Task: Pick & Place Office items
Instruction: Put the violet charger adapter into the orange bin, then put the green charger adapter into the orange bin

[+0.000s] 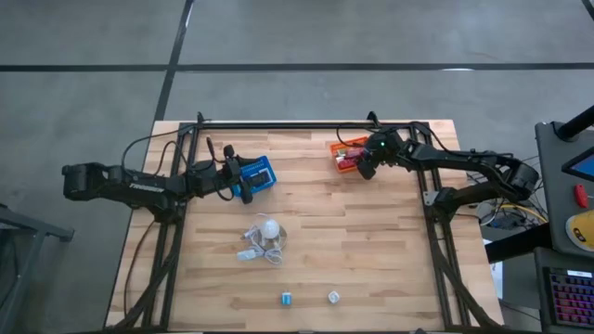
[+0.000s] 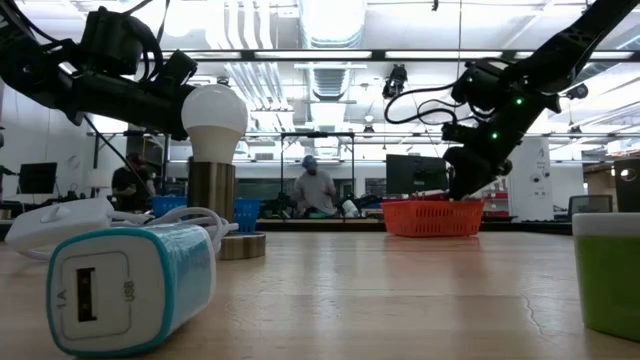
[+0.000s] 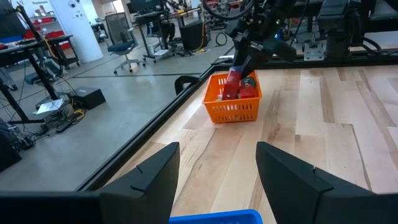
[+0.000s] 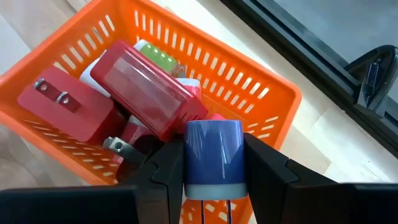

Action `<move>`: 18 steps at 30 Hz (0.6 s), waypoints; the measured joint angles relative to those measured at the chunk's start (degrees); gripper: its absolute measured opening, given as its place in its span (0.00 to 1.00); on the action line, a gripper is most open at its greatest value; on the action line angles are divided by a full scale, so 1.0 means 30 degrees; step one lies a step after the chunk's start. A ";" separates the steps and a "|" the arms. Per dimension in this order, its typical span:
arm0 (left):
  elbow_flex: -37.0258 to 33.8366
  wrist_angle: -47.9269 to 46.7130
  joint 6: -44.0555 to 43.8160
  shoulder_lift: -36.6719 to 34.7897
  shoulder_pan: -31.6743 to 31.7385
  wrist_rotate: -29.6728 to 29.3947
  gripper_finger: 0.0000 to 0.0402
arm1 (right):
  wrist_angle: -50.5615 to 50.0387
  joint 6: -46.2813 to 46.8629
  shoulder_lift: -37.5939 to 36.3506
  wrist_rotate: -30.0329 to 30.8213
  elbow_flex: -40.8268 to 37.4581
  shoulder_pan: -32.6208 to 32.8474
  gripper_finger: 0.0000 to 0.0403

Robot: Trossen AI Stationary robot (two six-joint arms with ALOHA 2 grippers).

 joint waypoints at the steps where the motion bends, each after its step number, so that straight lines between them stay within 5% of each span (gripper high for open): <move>1: 0.0000 0.0000 0.0002 0.0000 0.0002 0.0000 0.54 | 0.0013 0.0003 0.0000 0.0005 0.0026 0.0000 0.29; 5: 0.0000 0.0000 0.0002 0.0000 0.0007 0.0000 0.54 | 0.0121 -0.0079 0.0000 0.0093 0.0135 0.0000 0.32; 12: 0.0000 0.0000 0.0032 0.0000 0.0007 0.0000 0.54 | 0.0208 -0.0203 -0.0007 0.0153 0.0359 -0.0022 0.58; 18: 0.0000 -0.0001 0.0032 0.0000 0.0007 0.0000 0.54 | 0.0617 -0.0462 -0.0007 0.0182 0.0359 -0.0015 0.62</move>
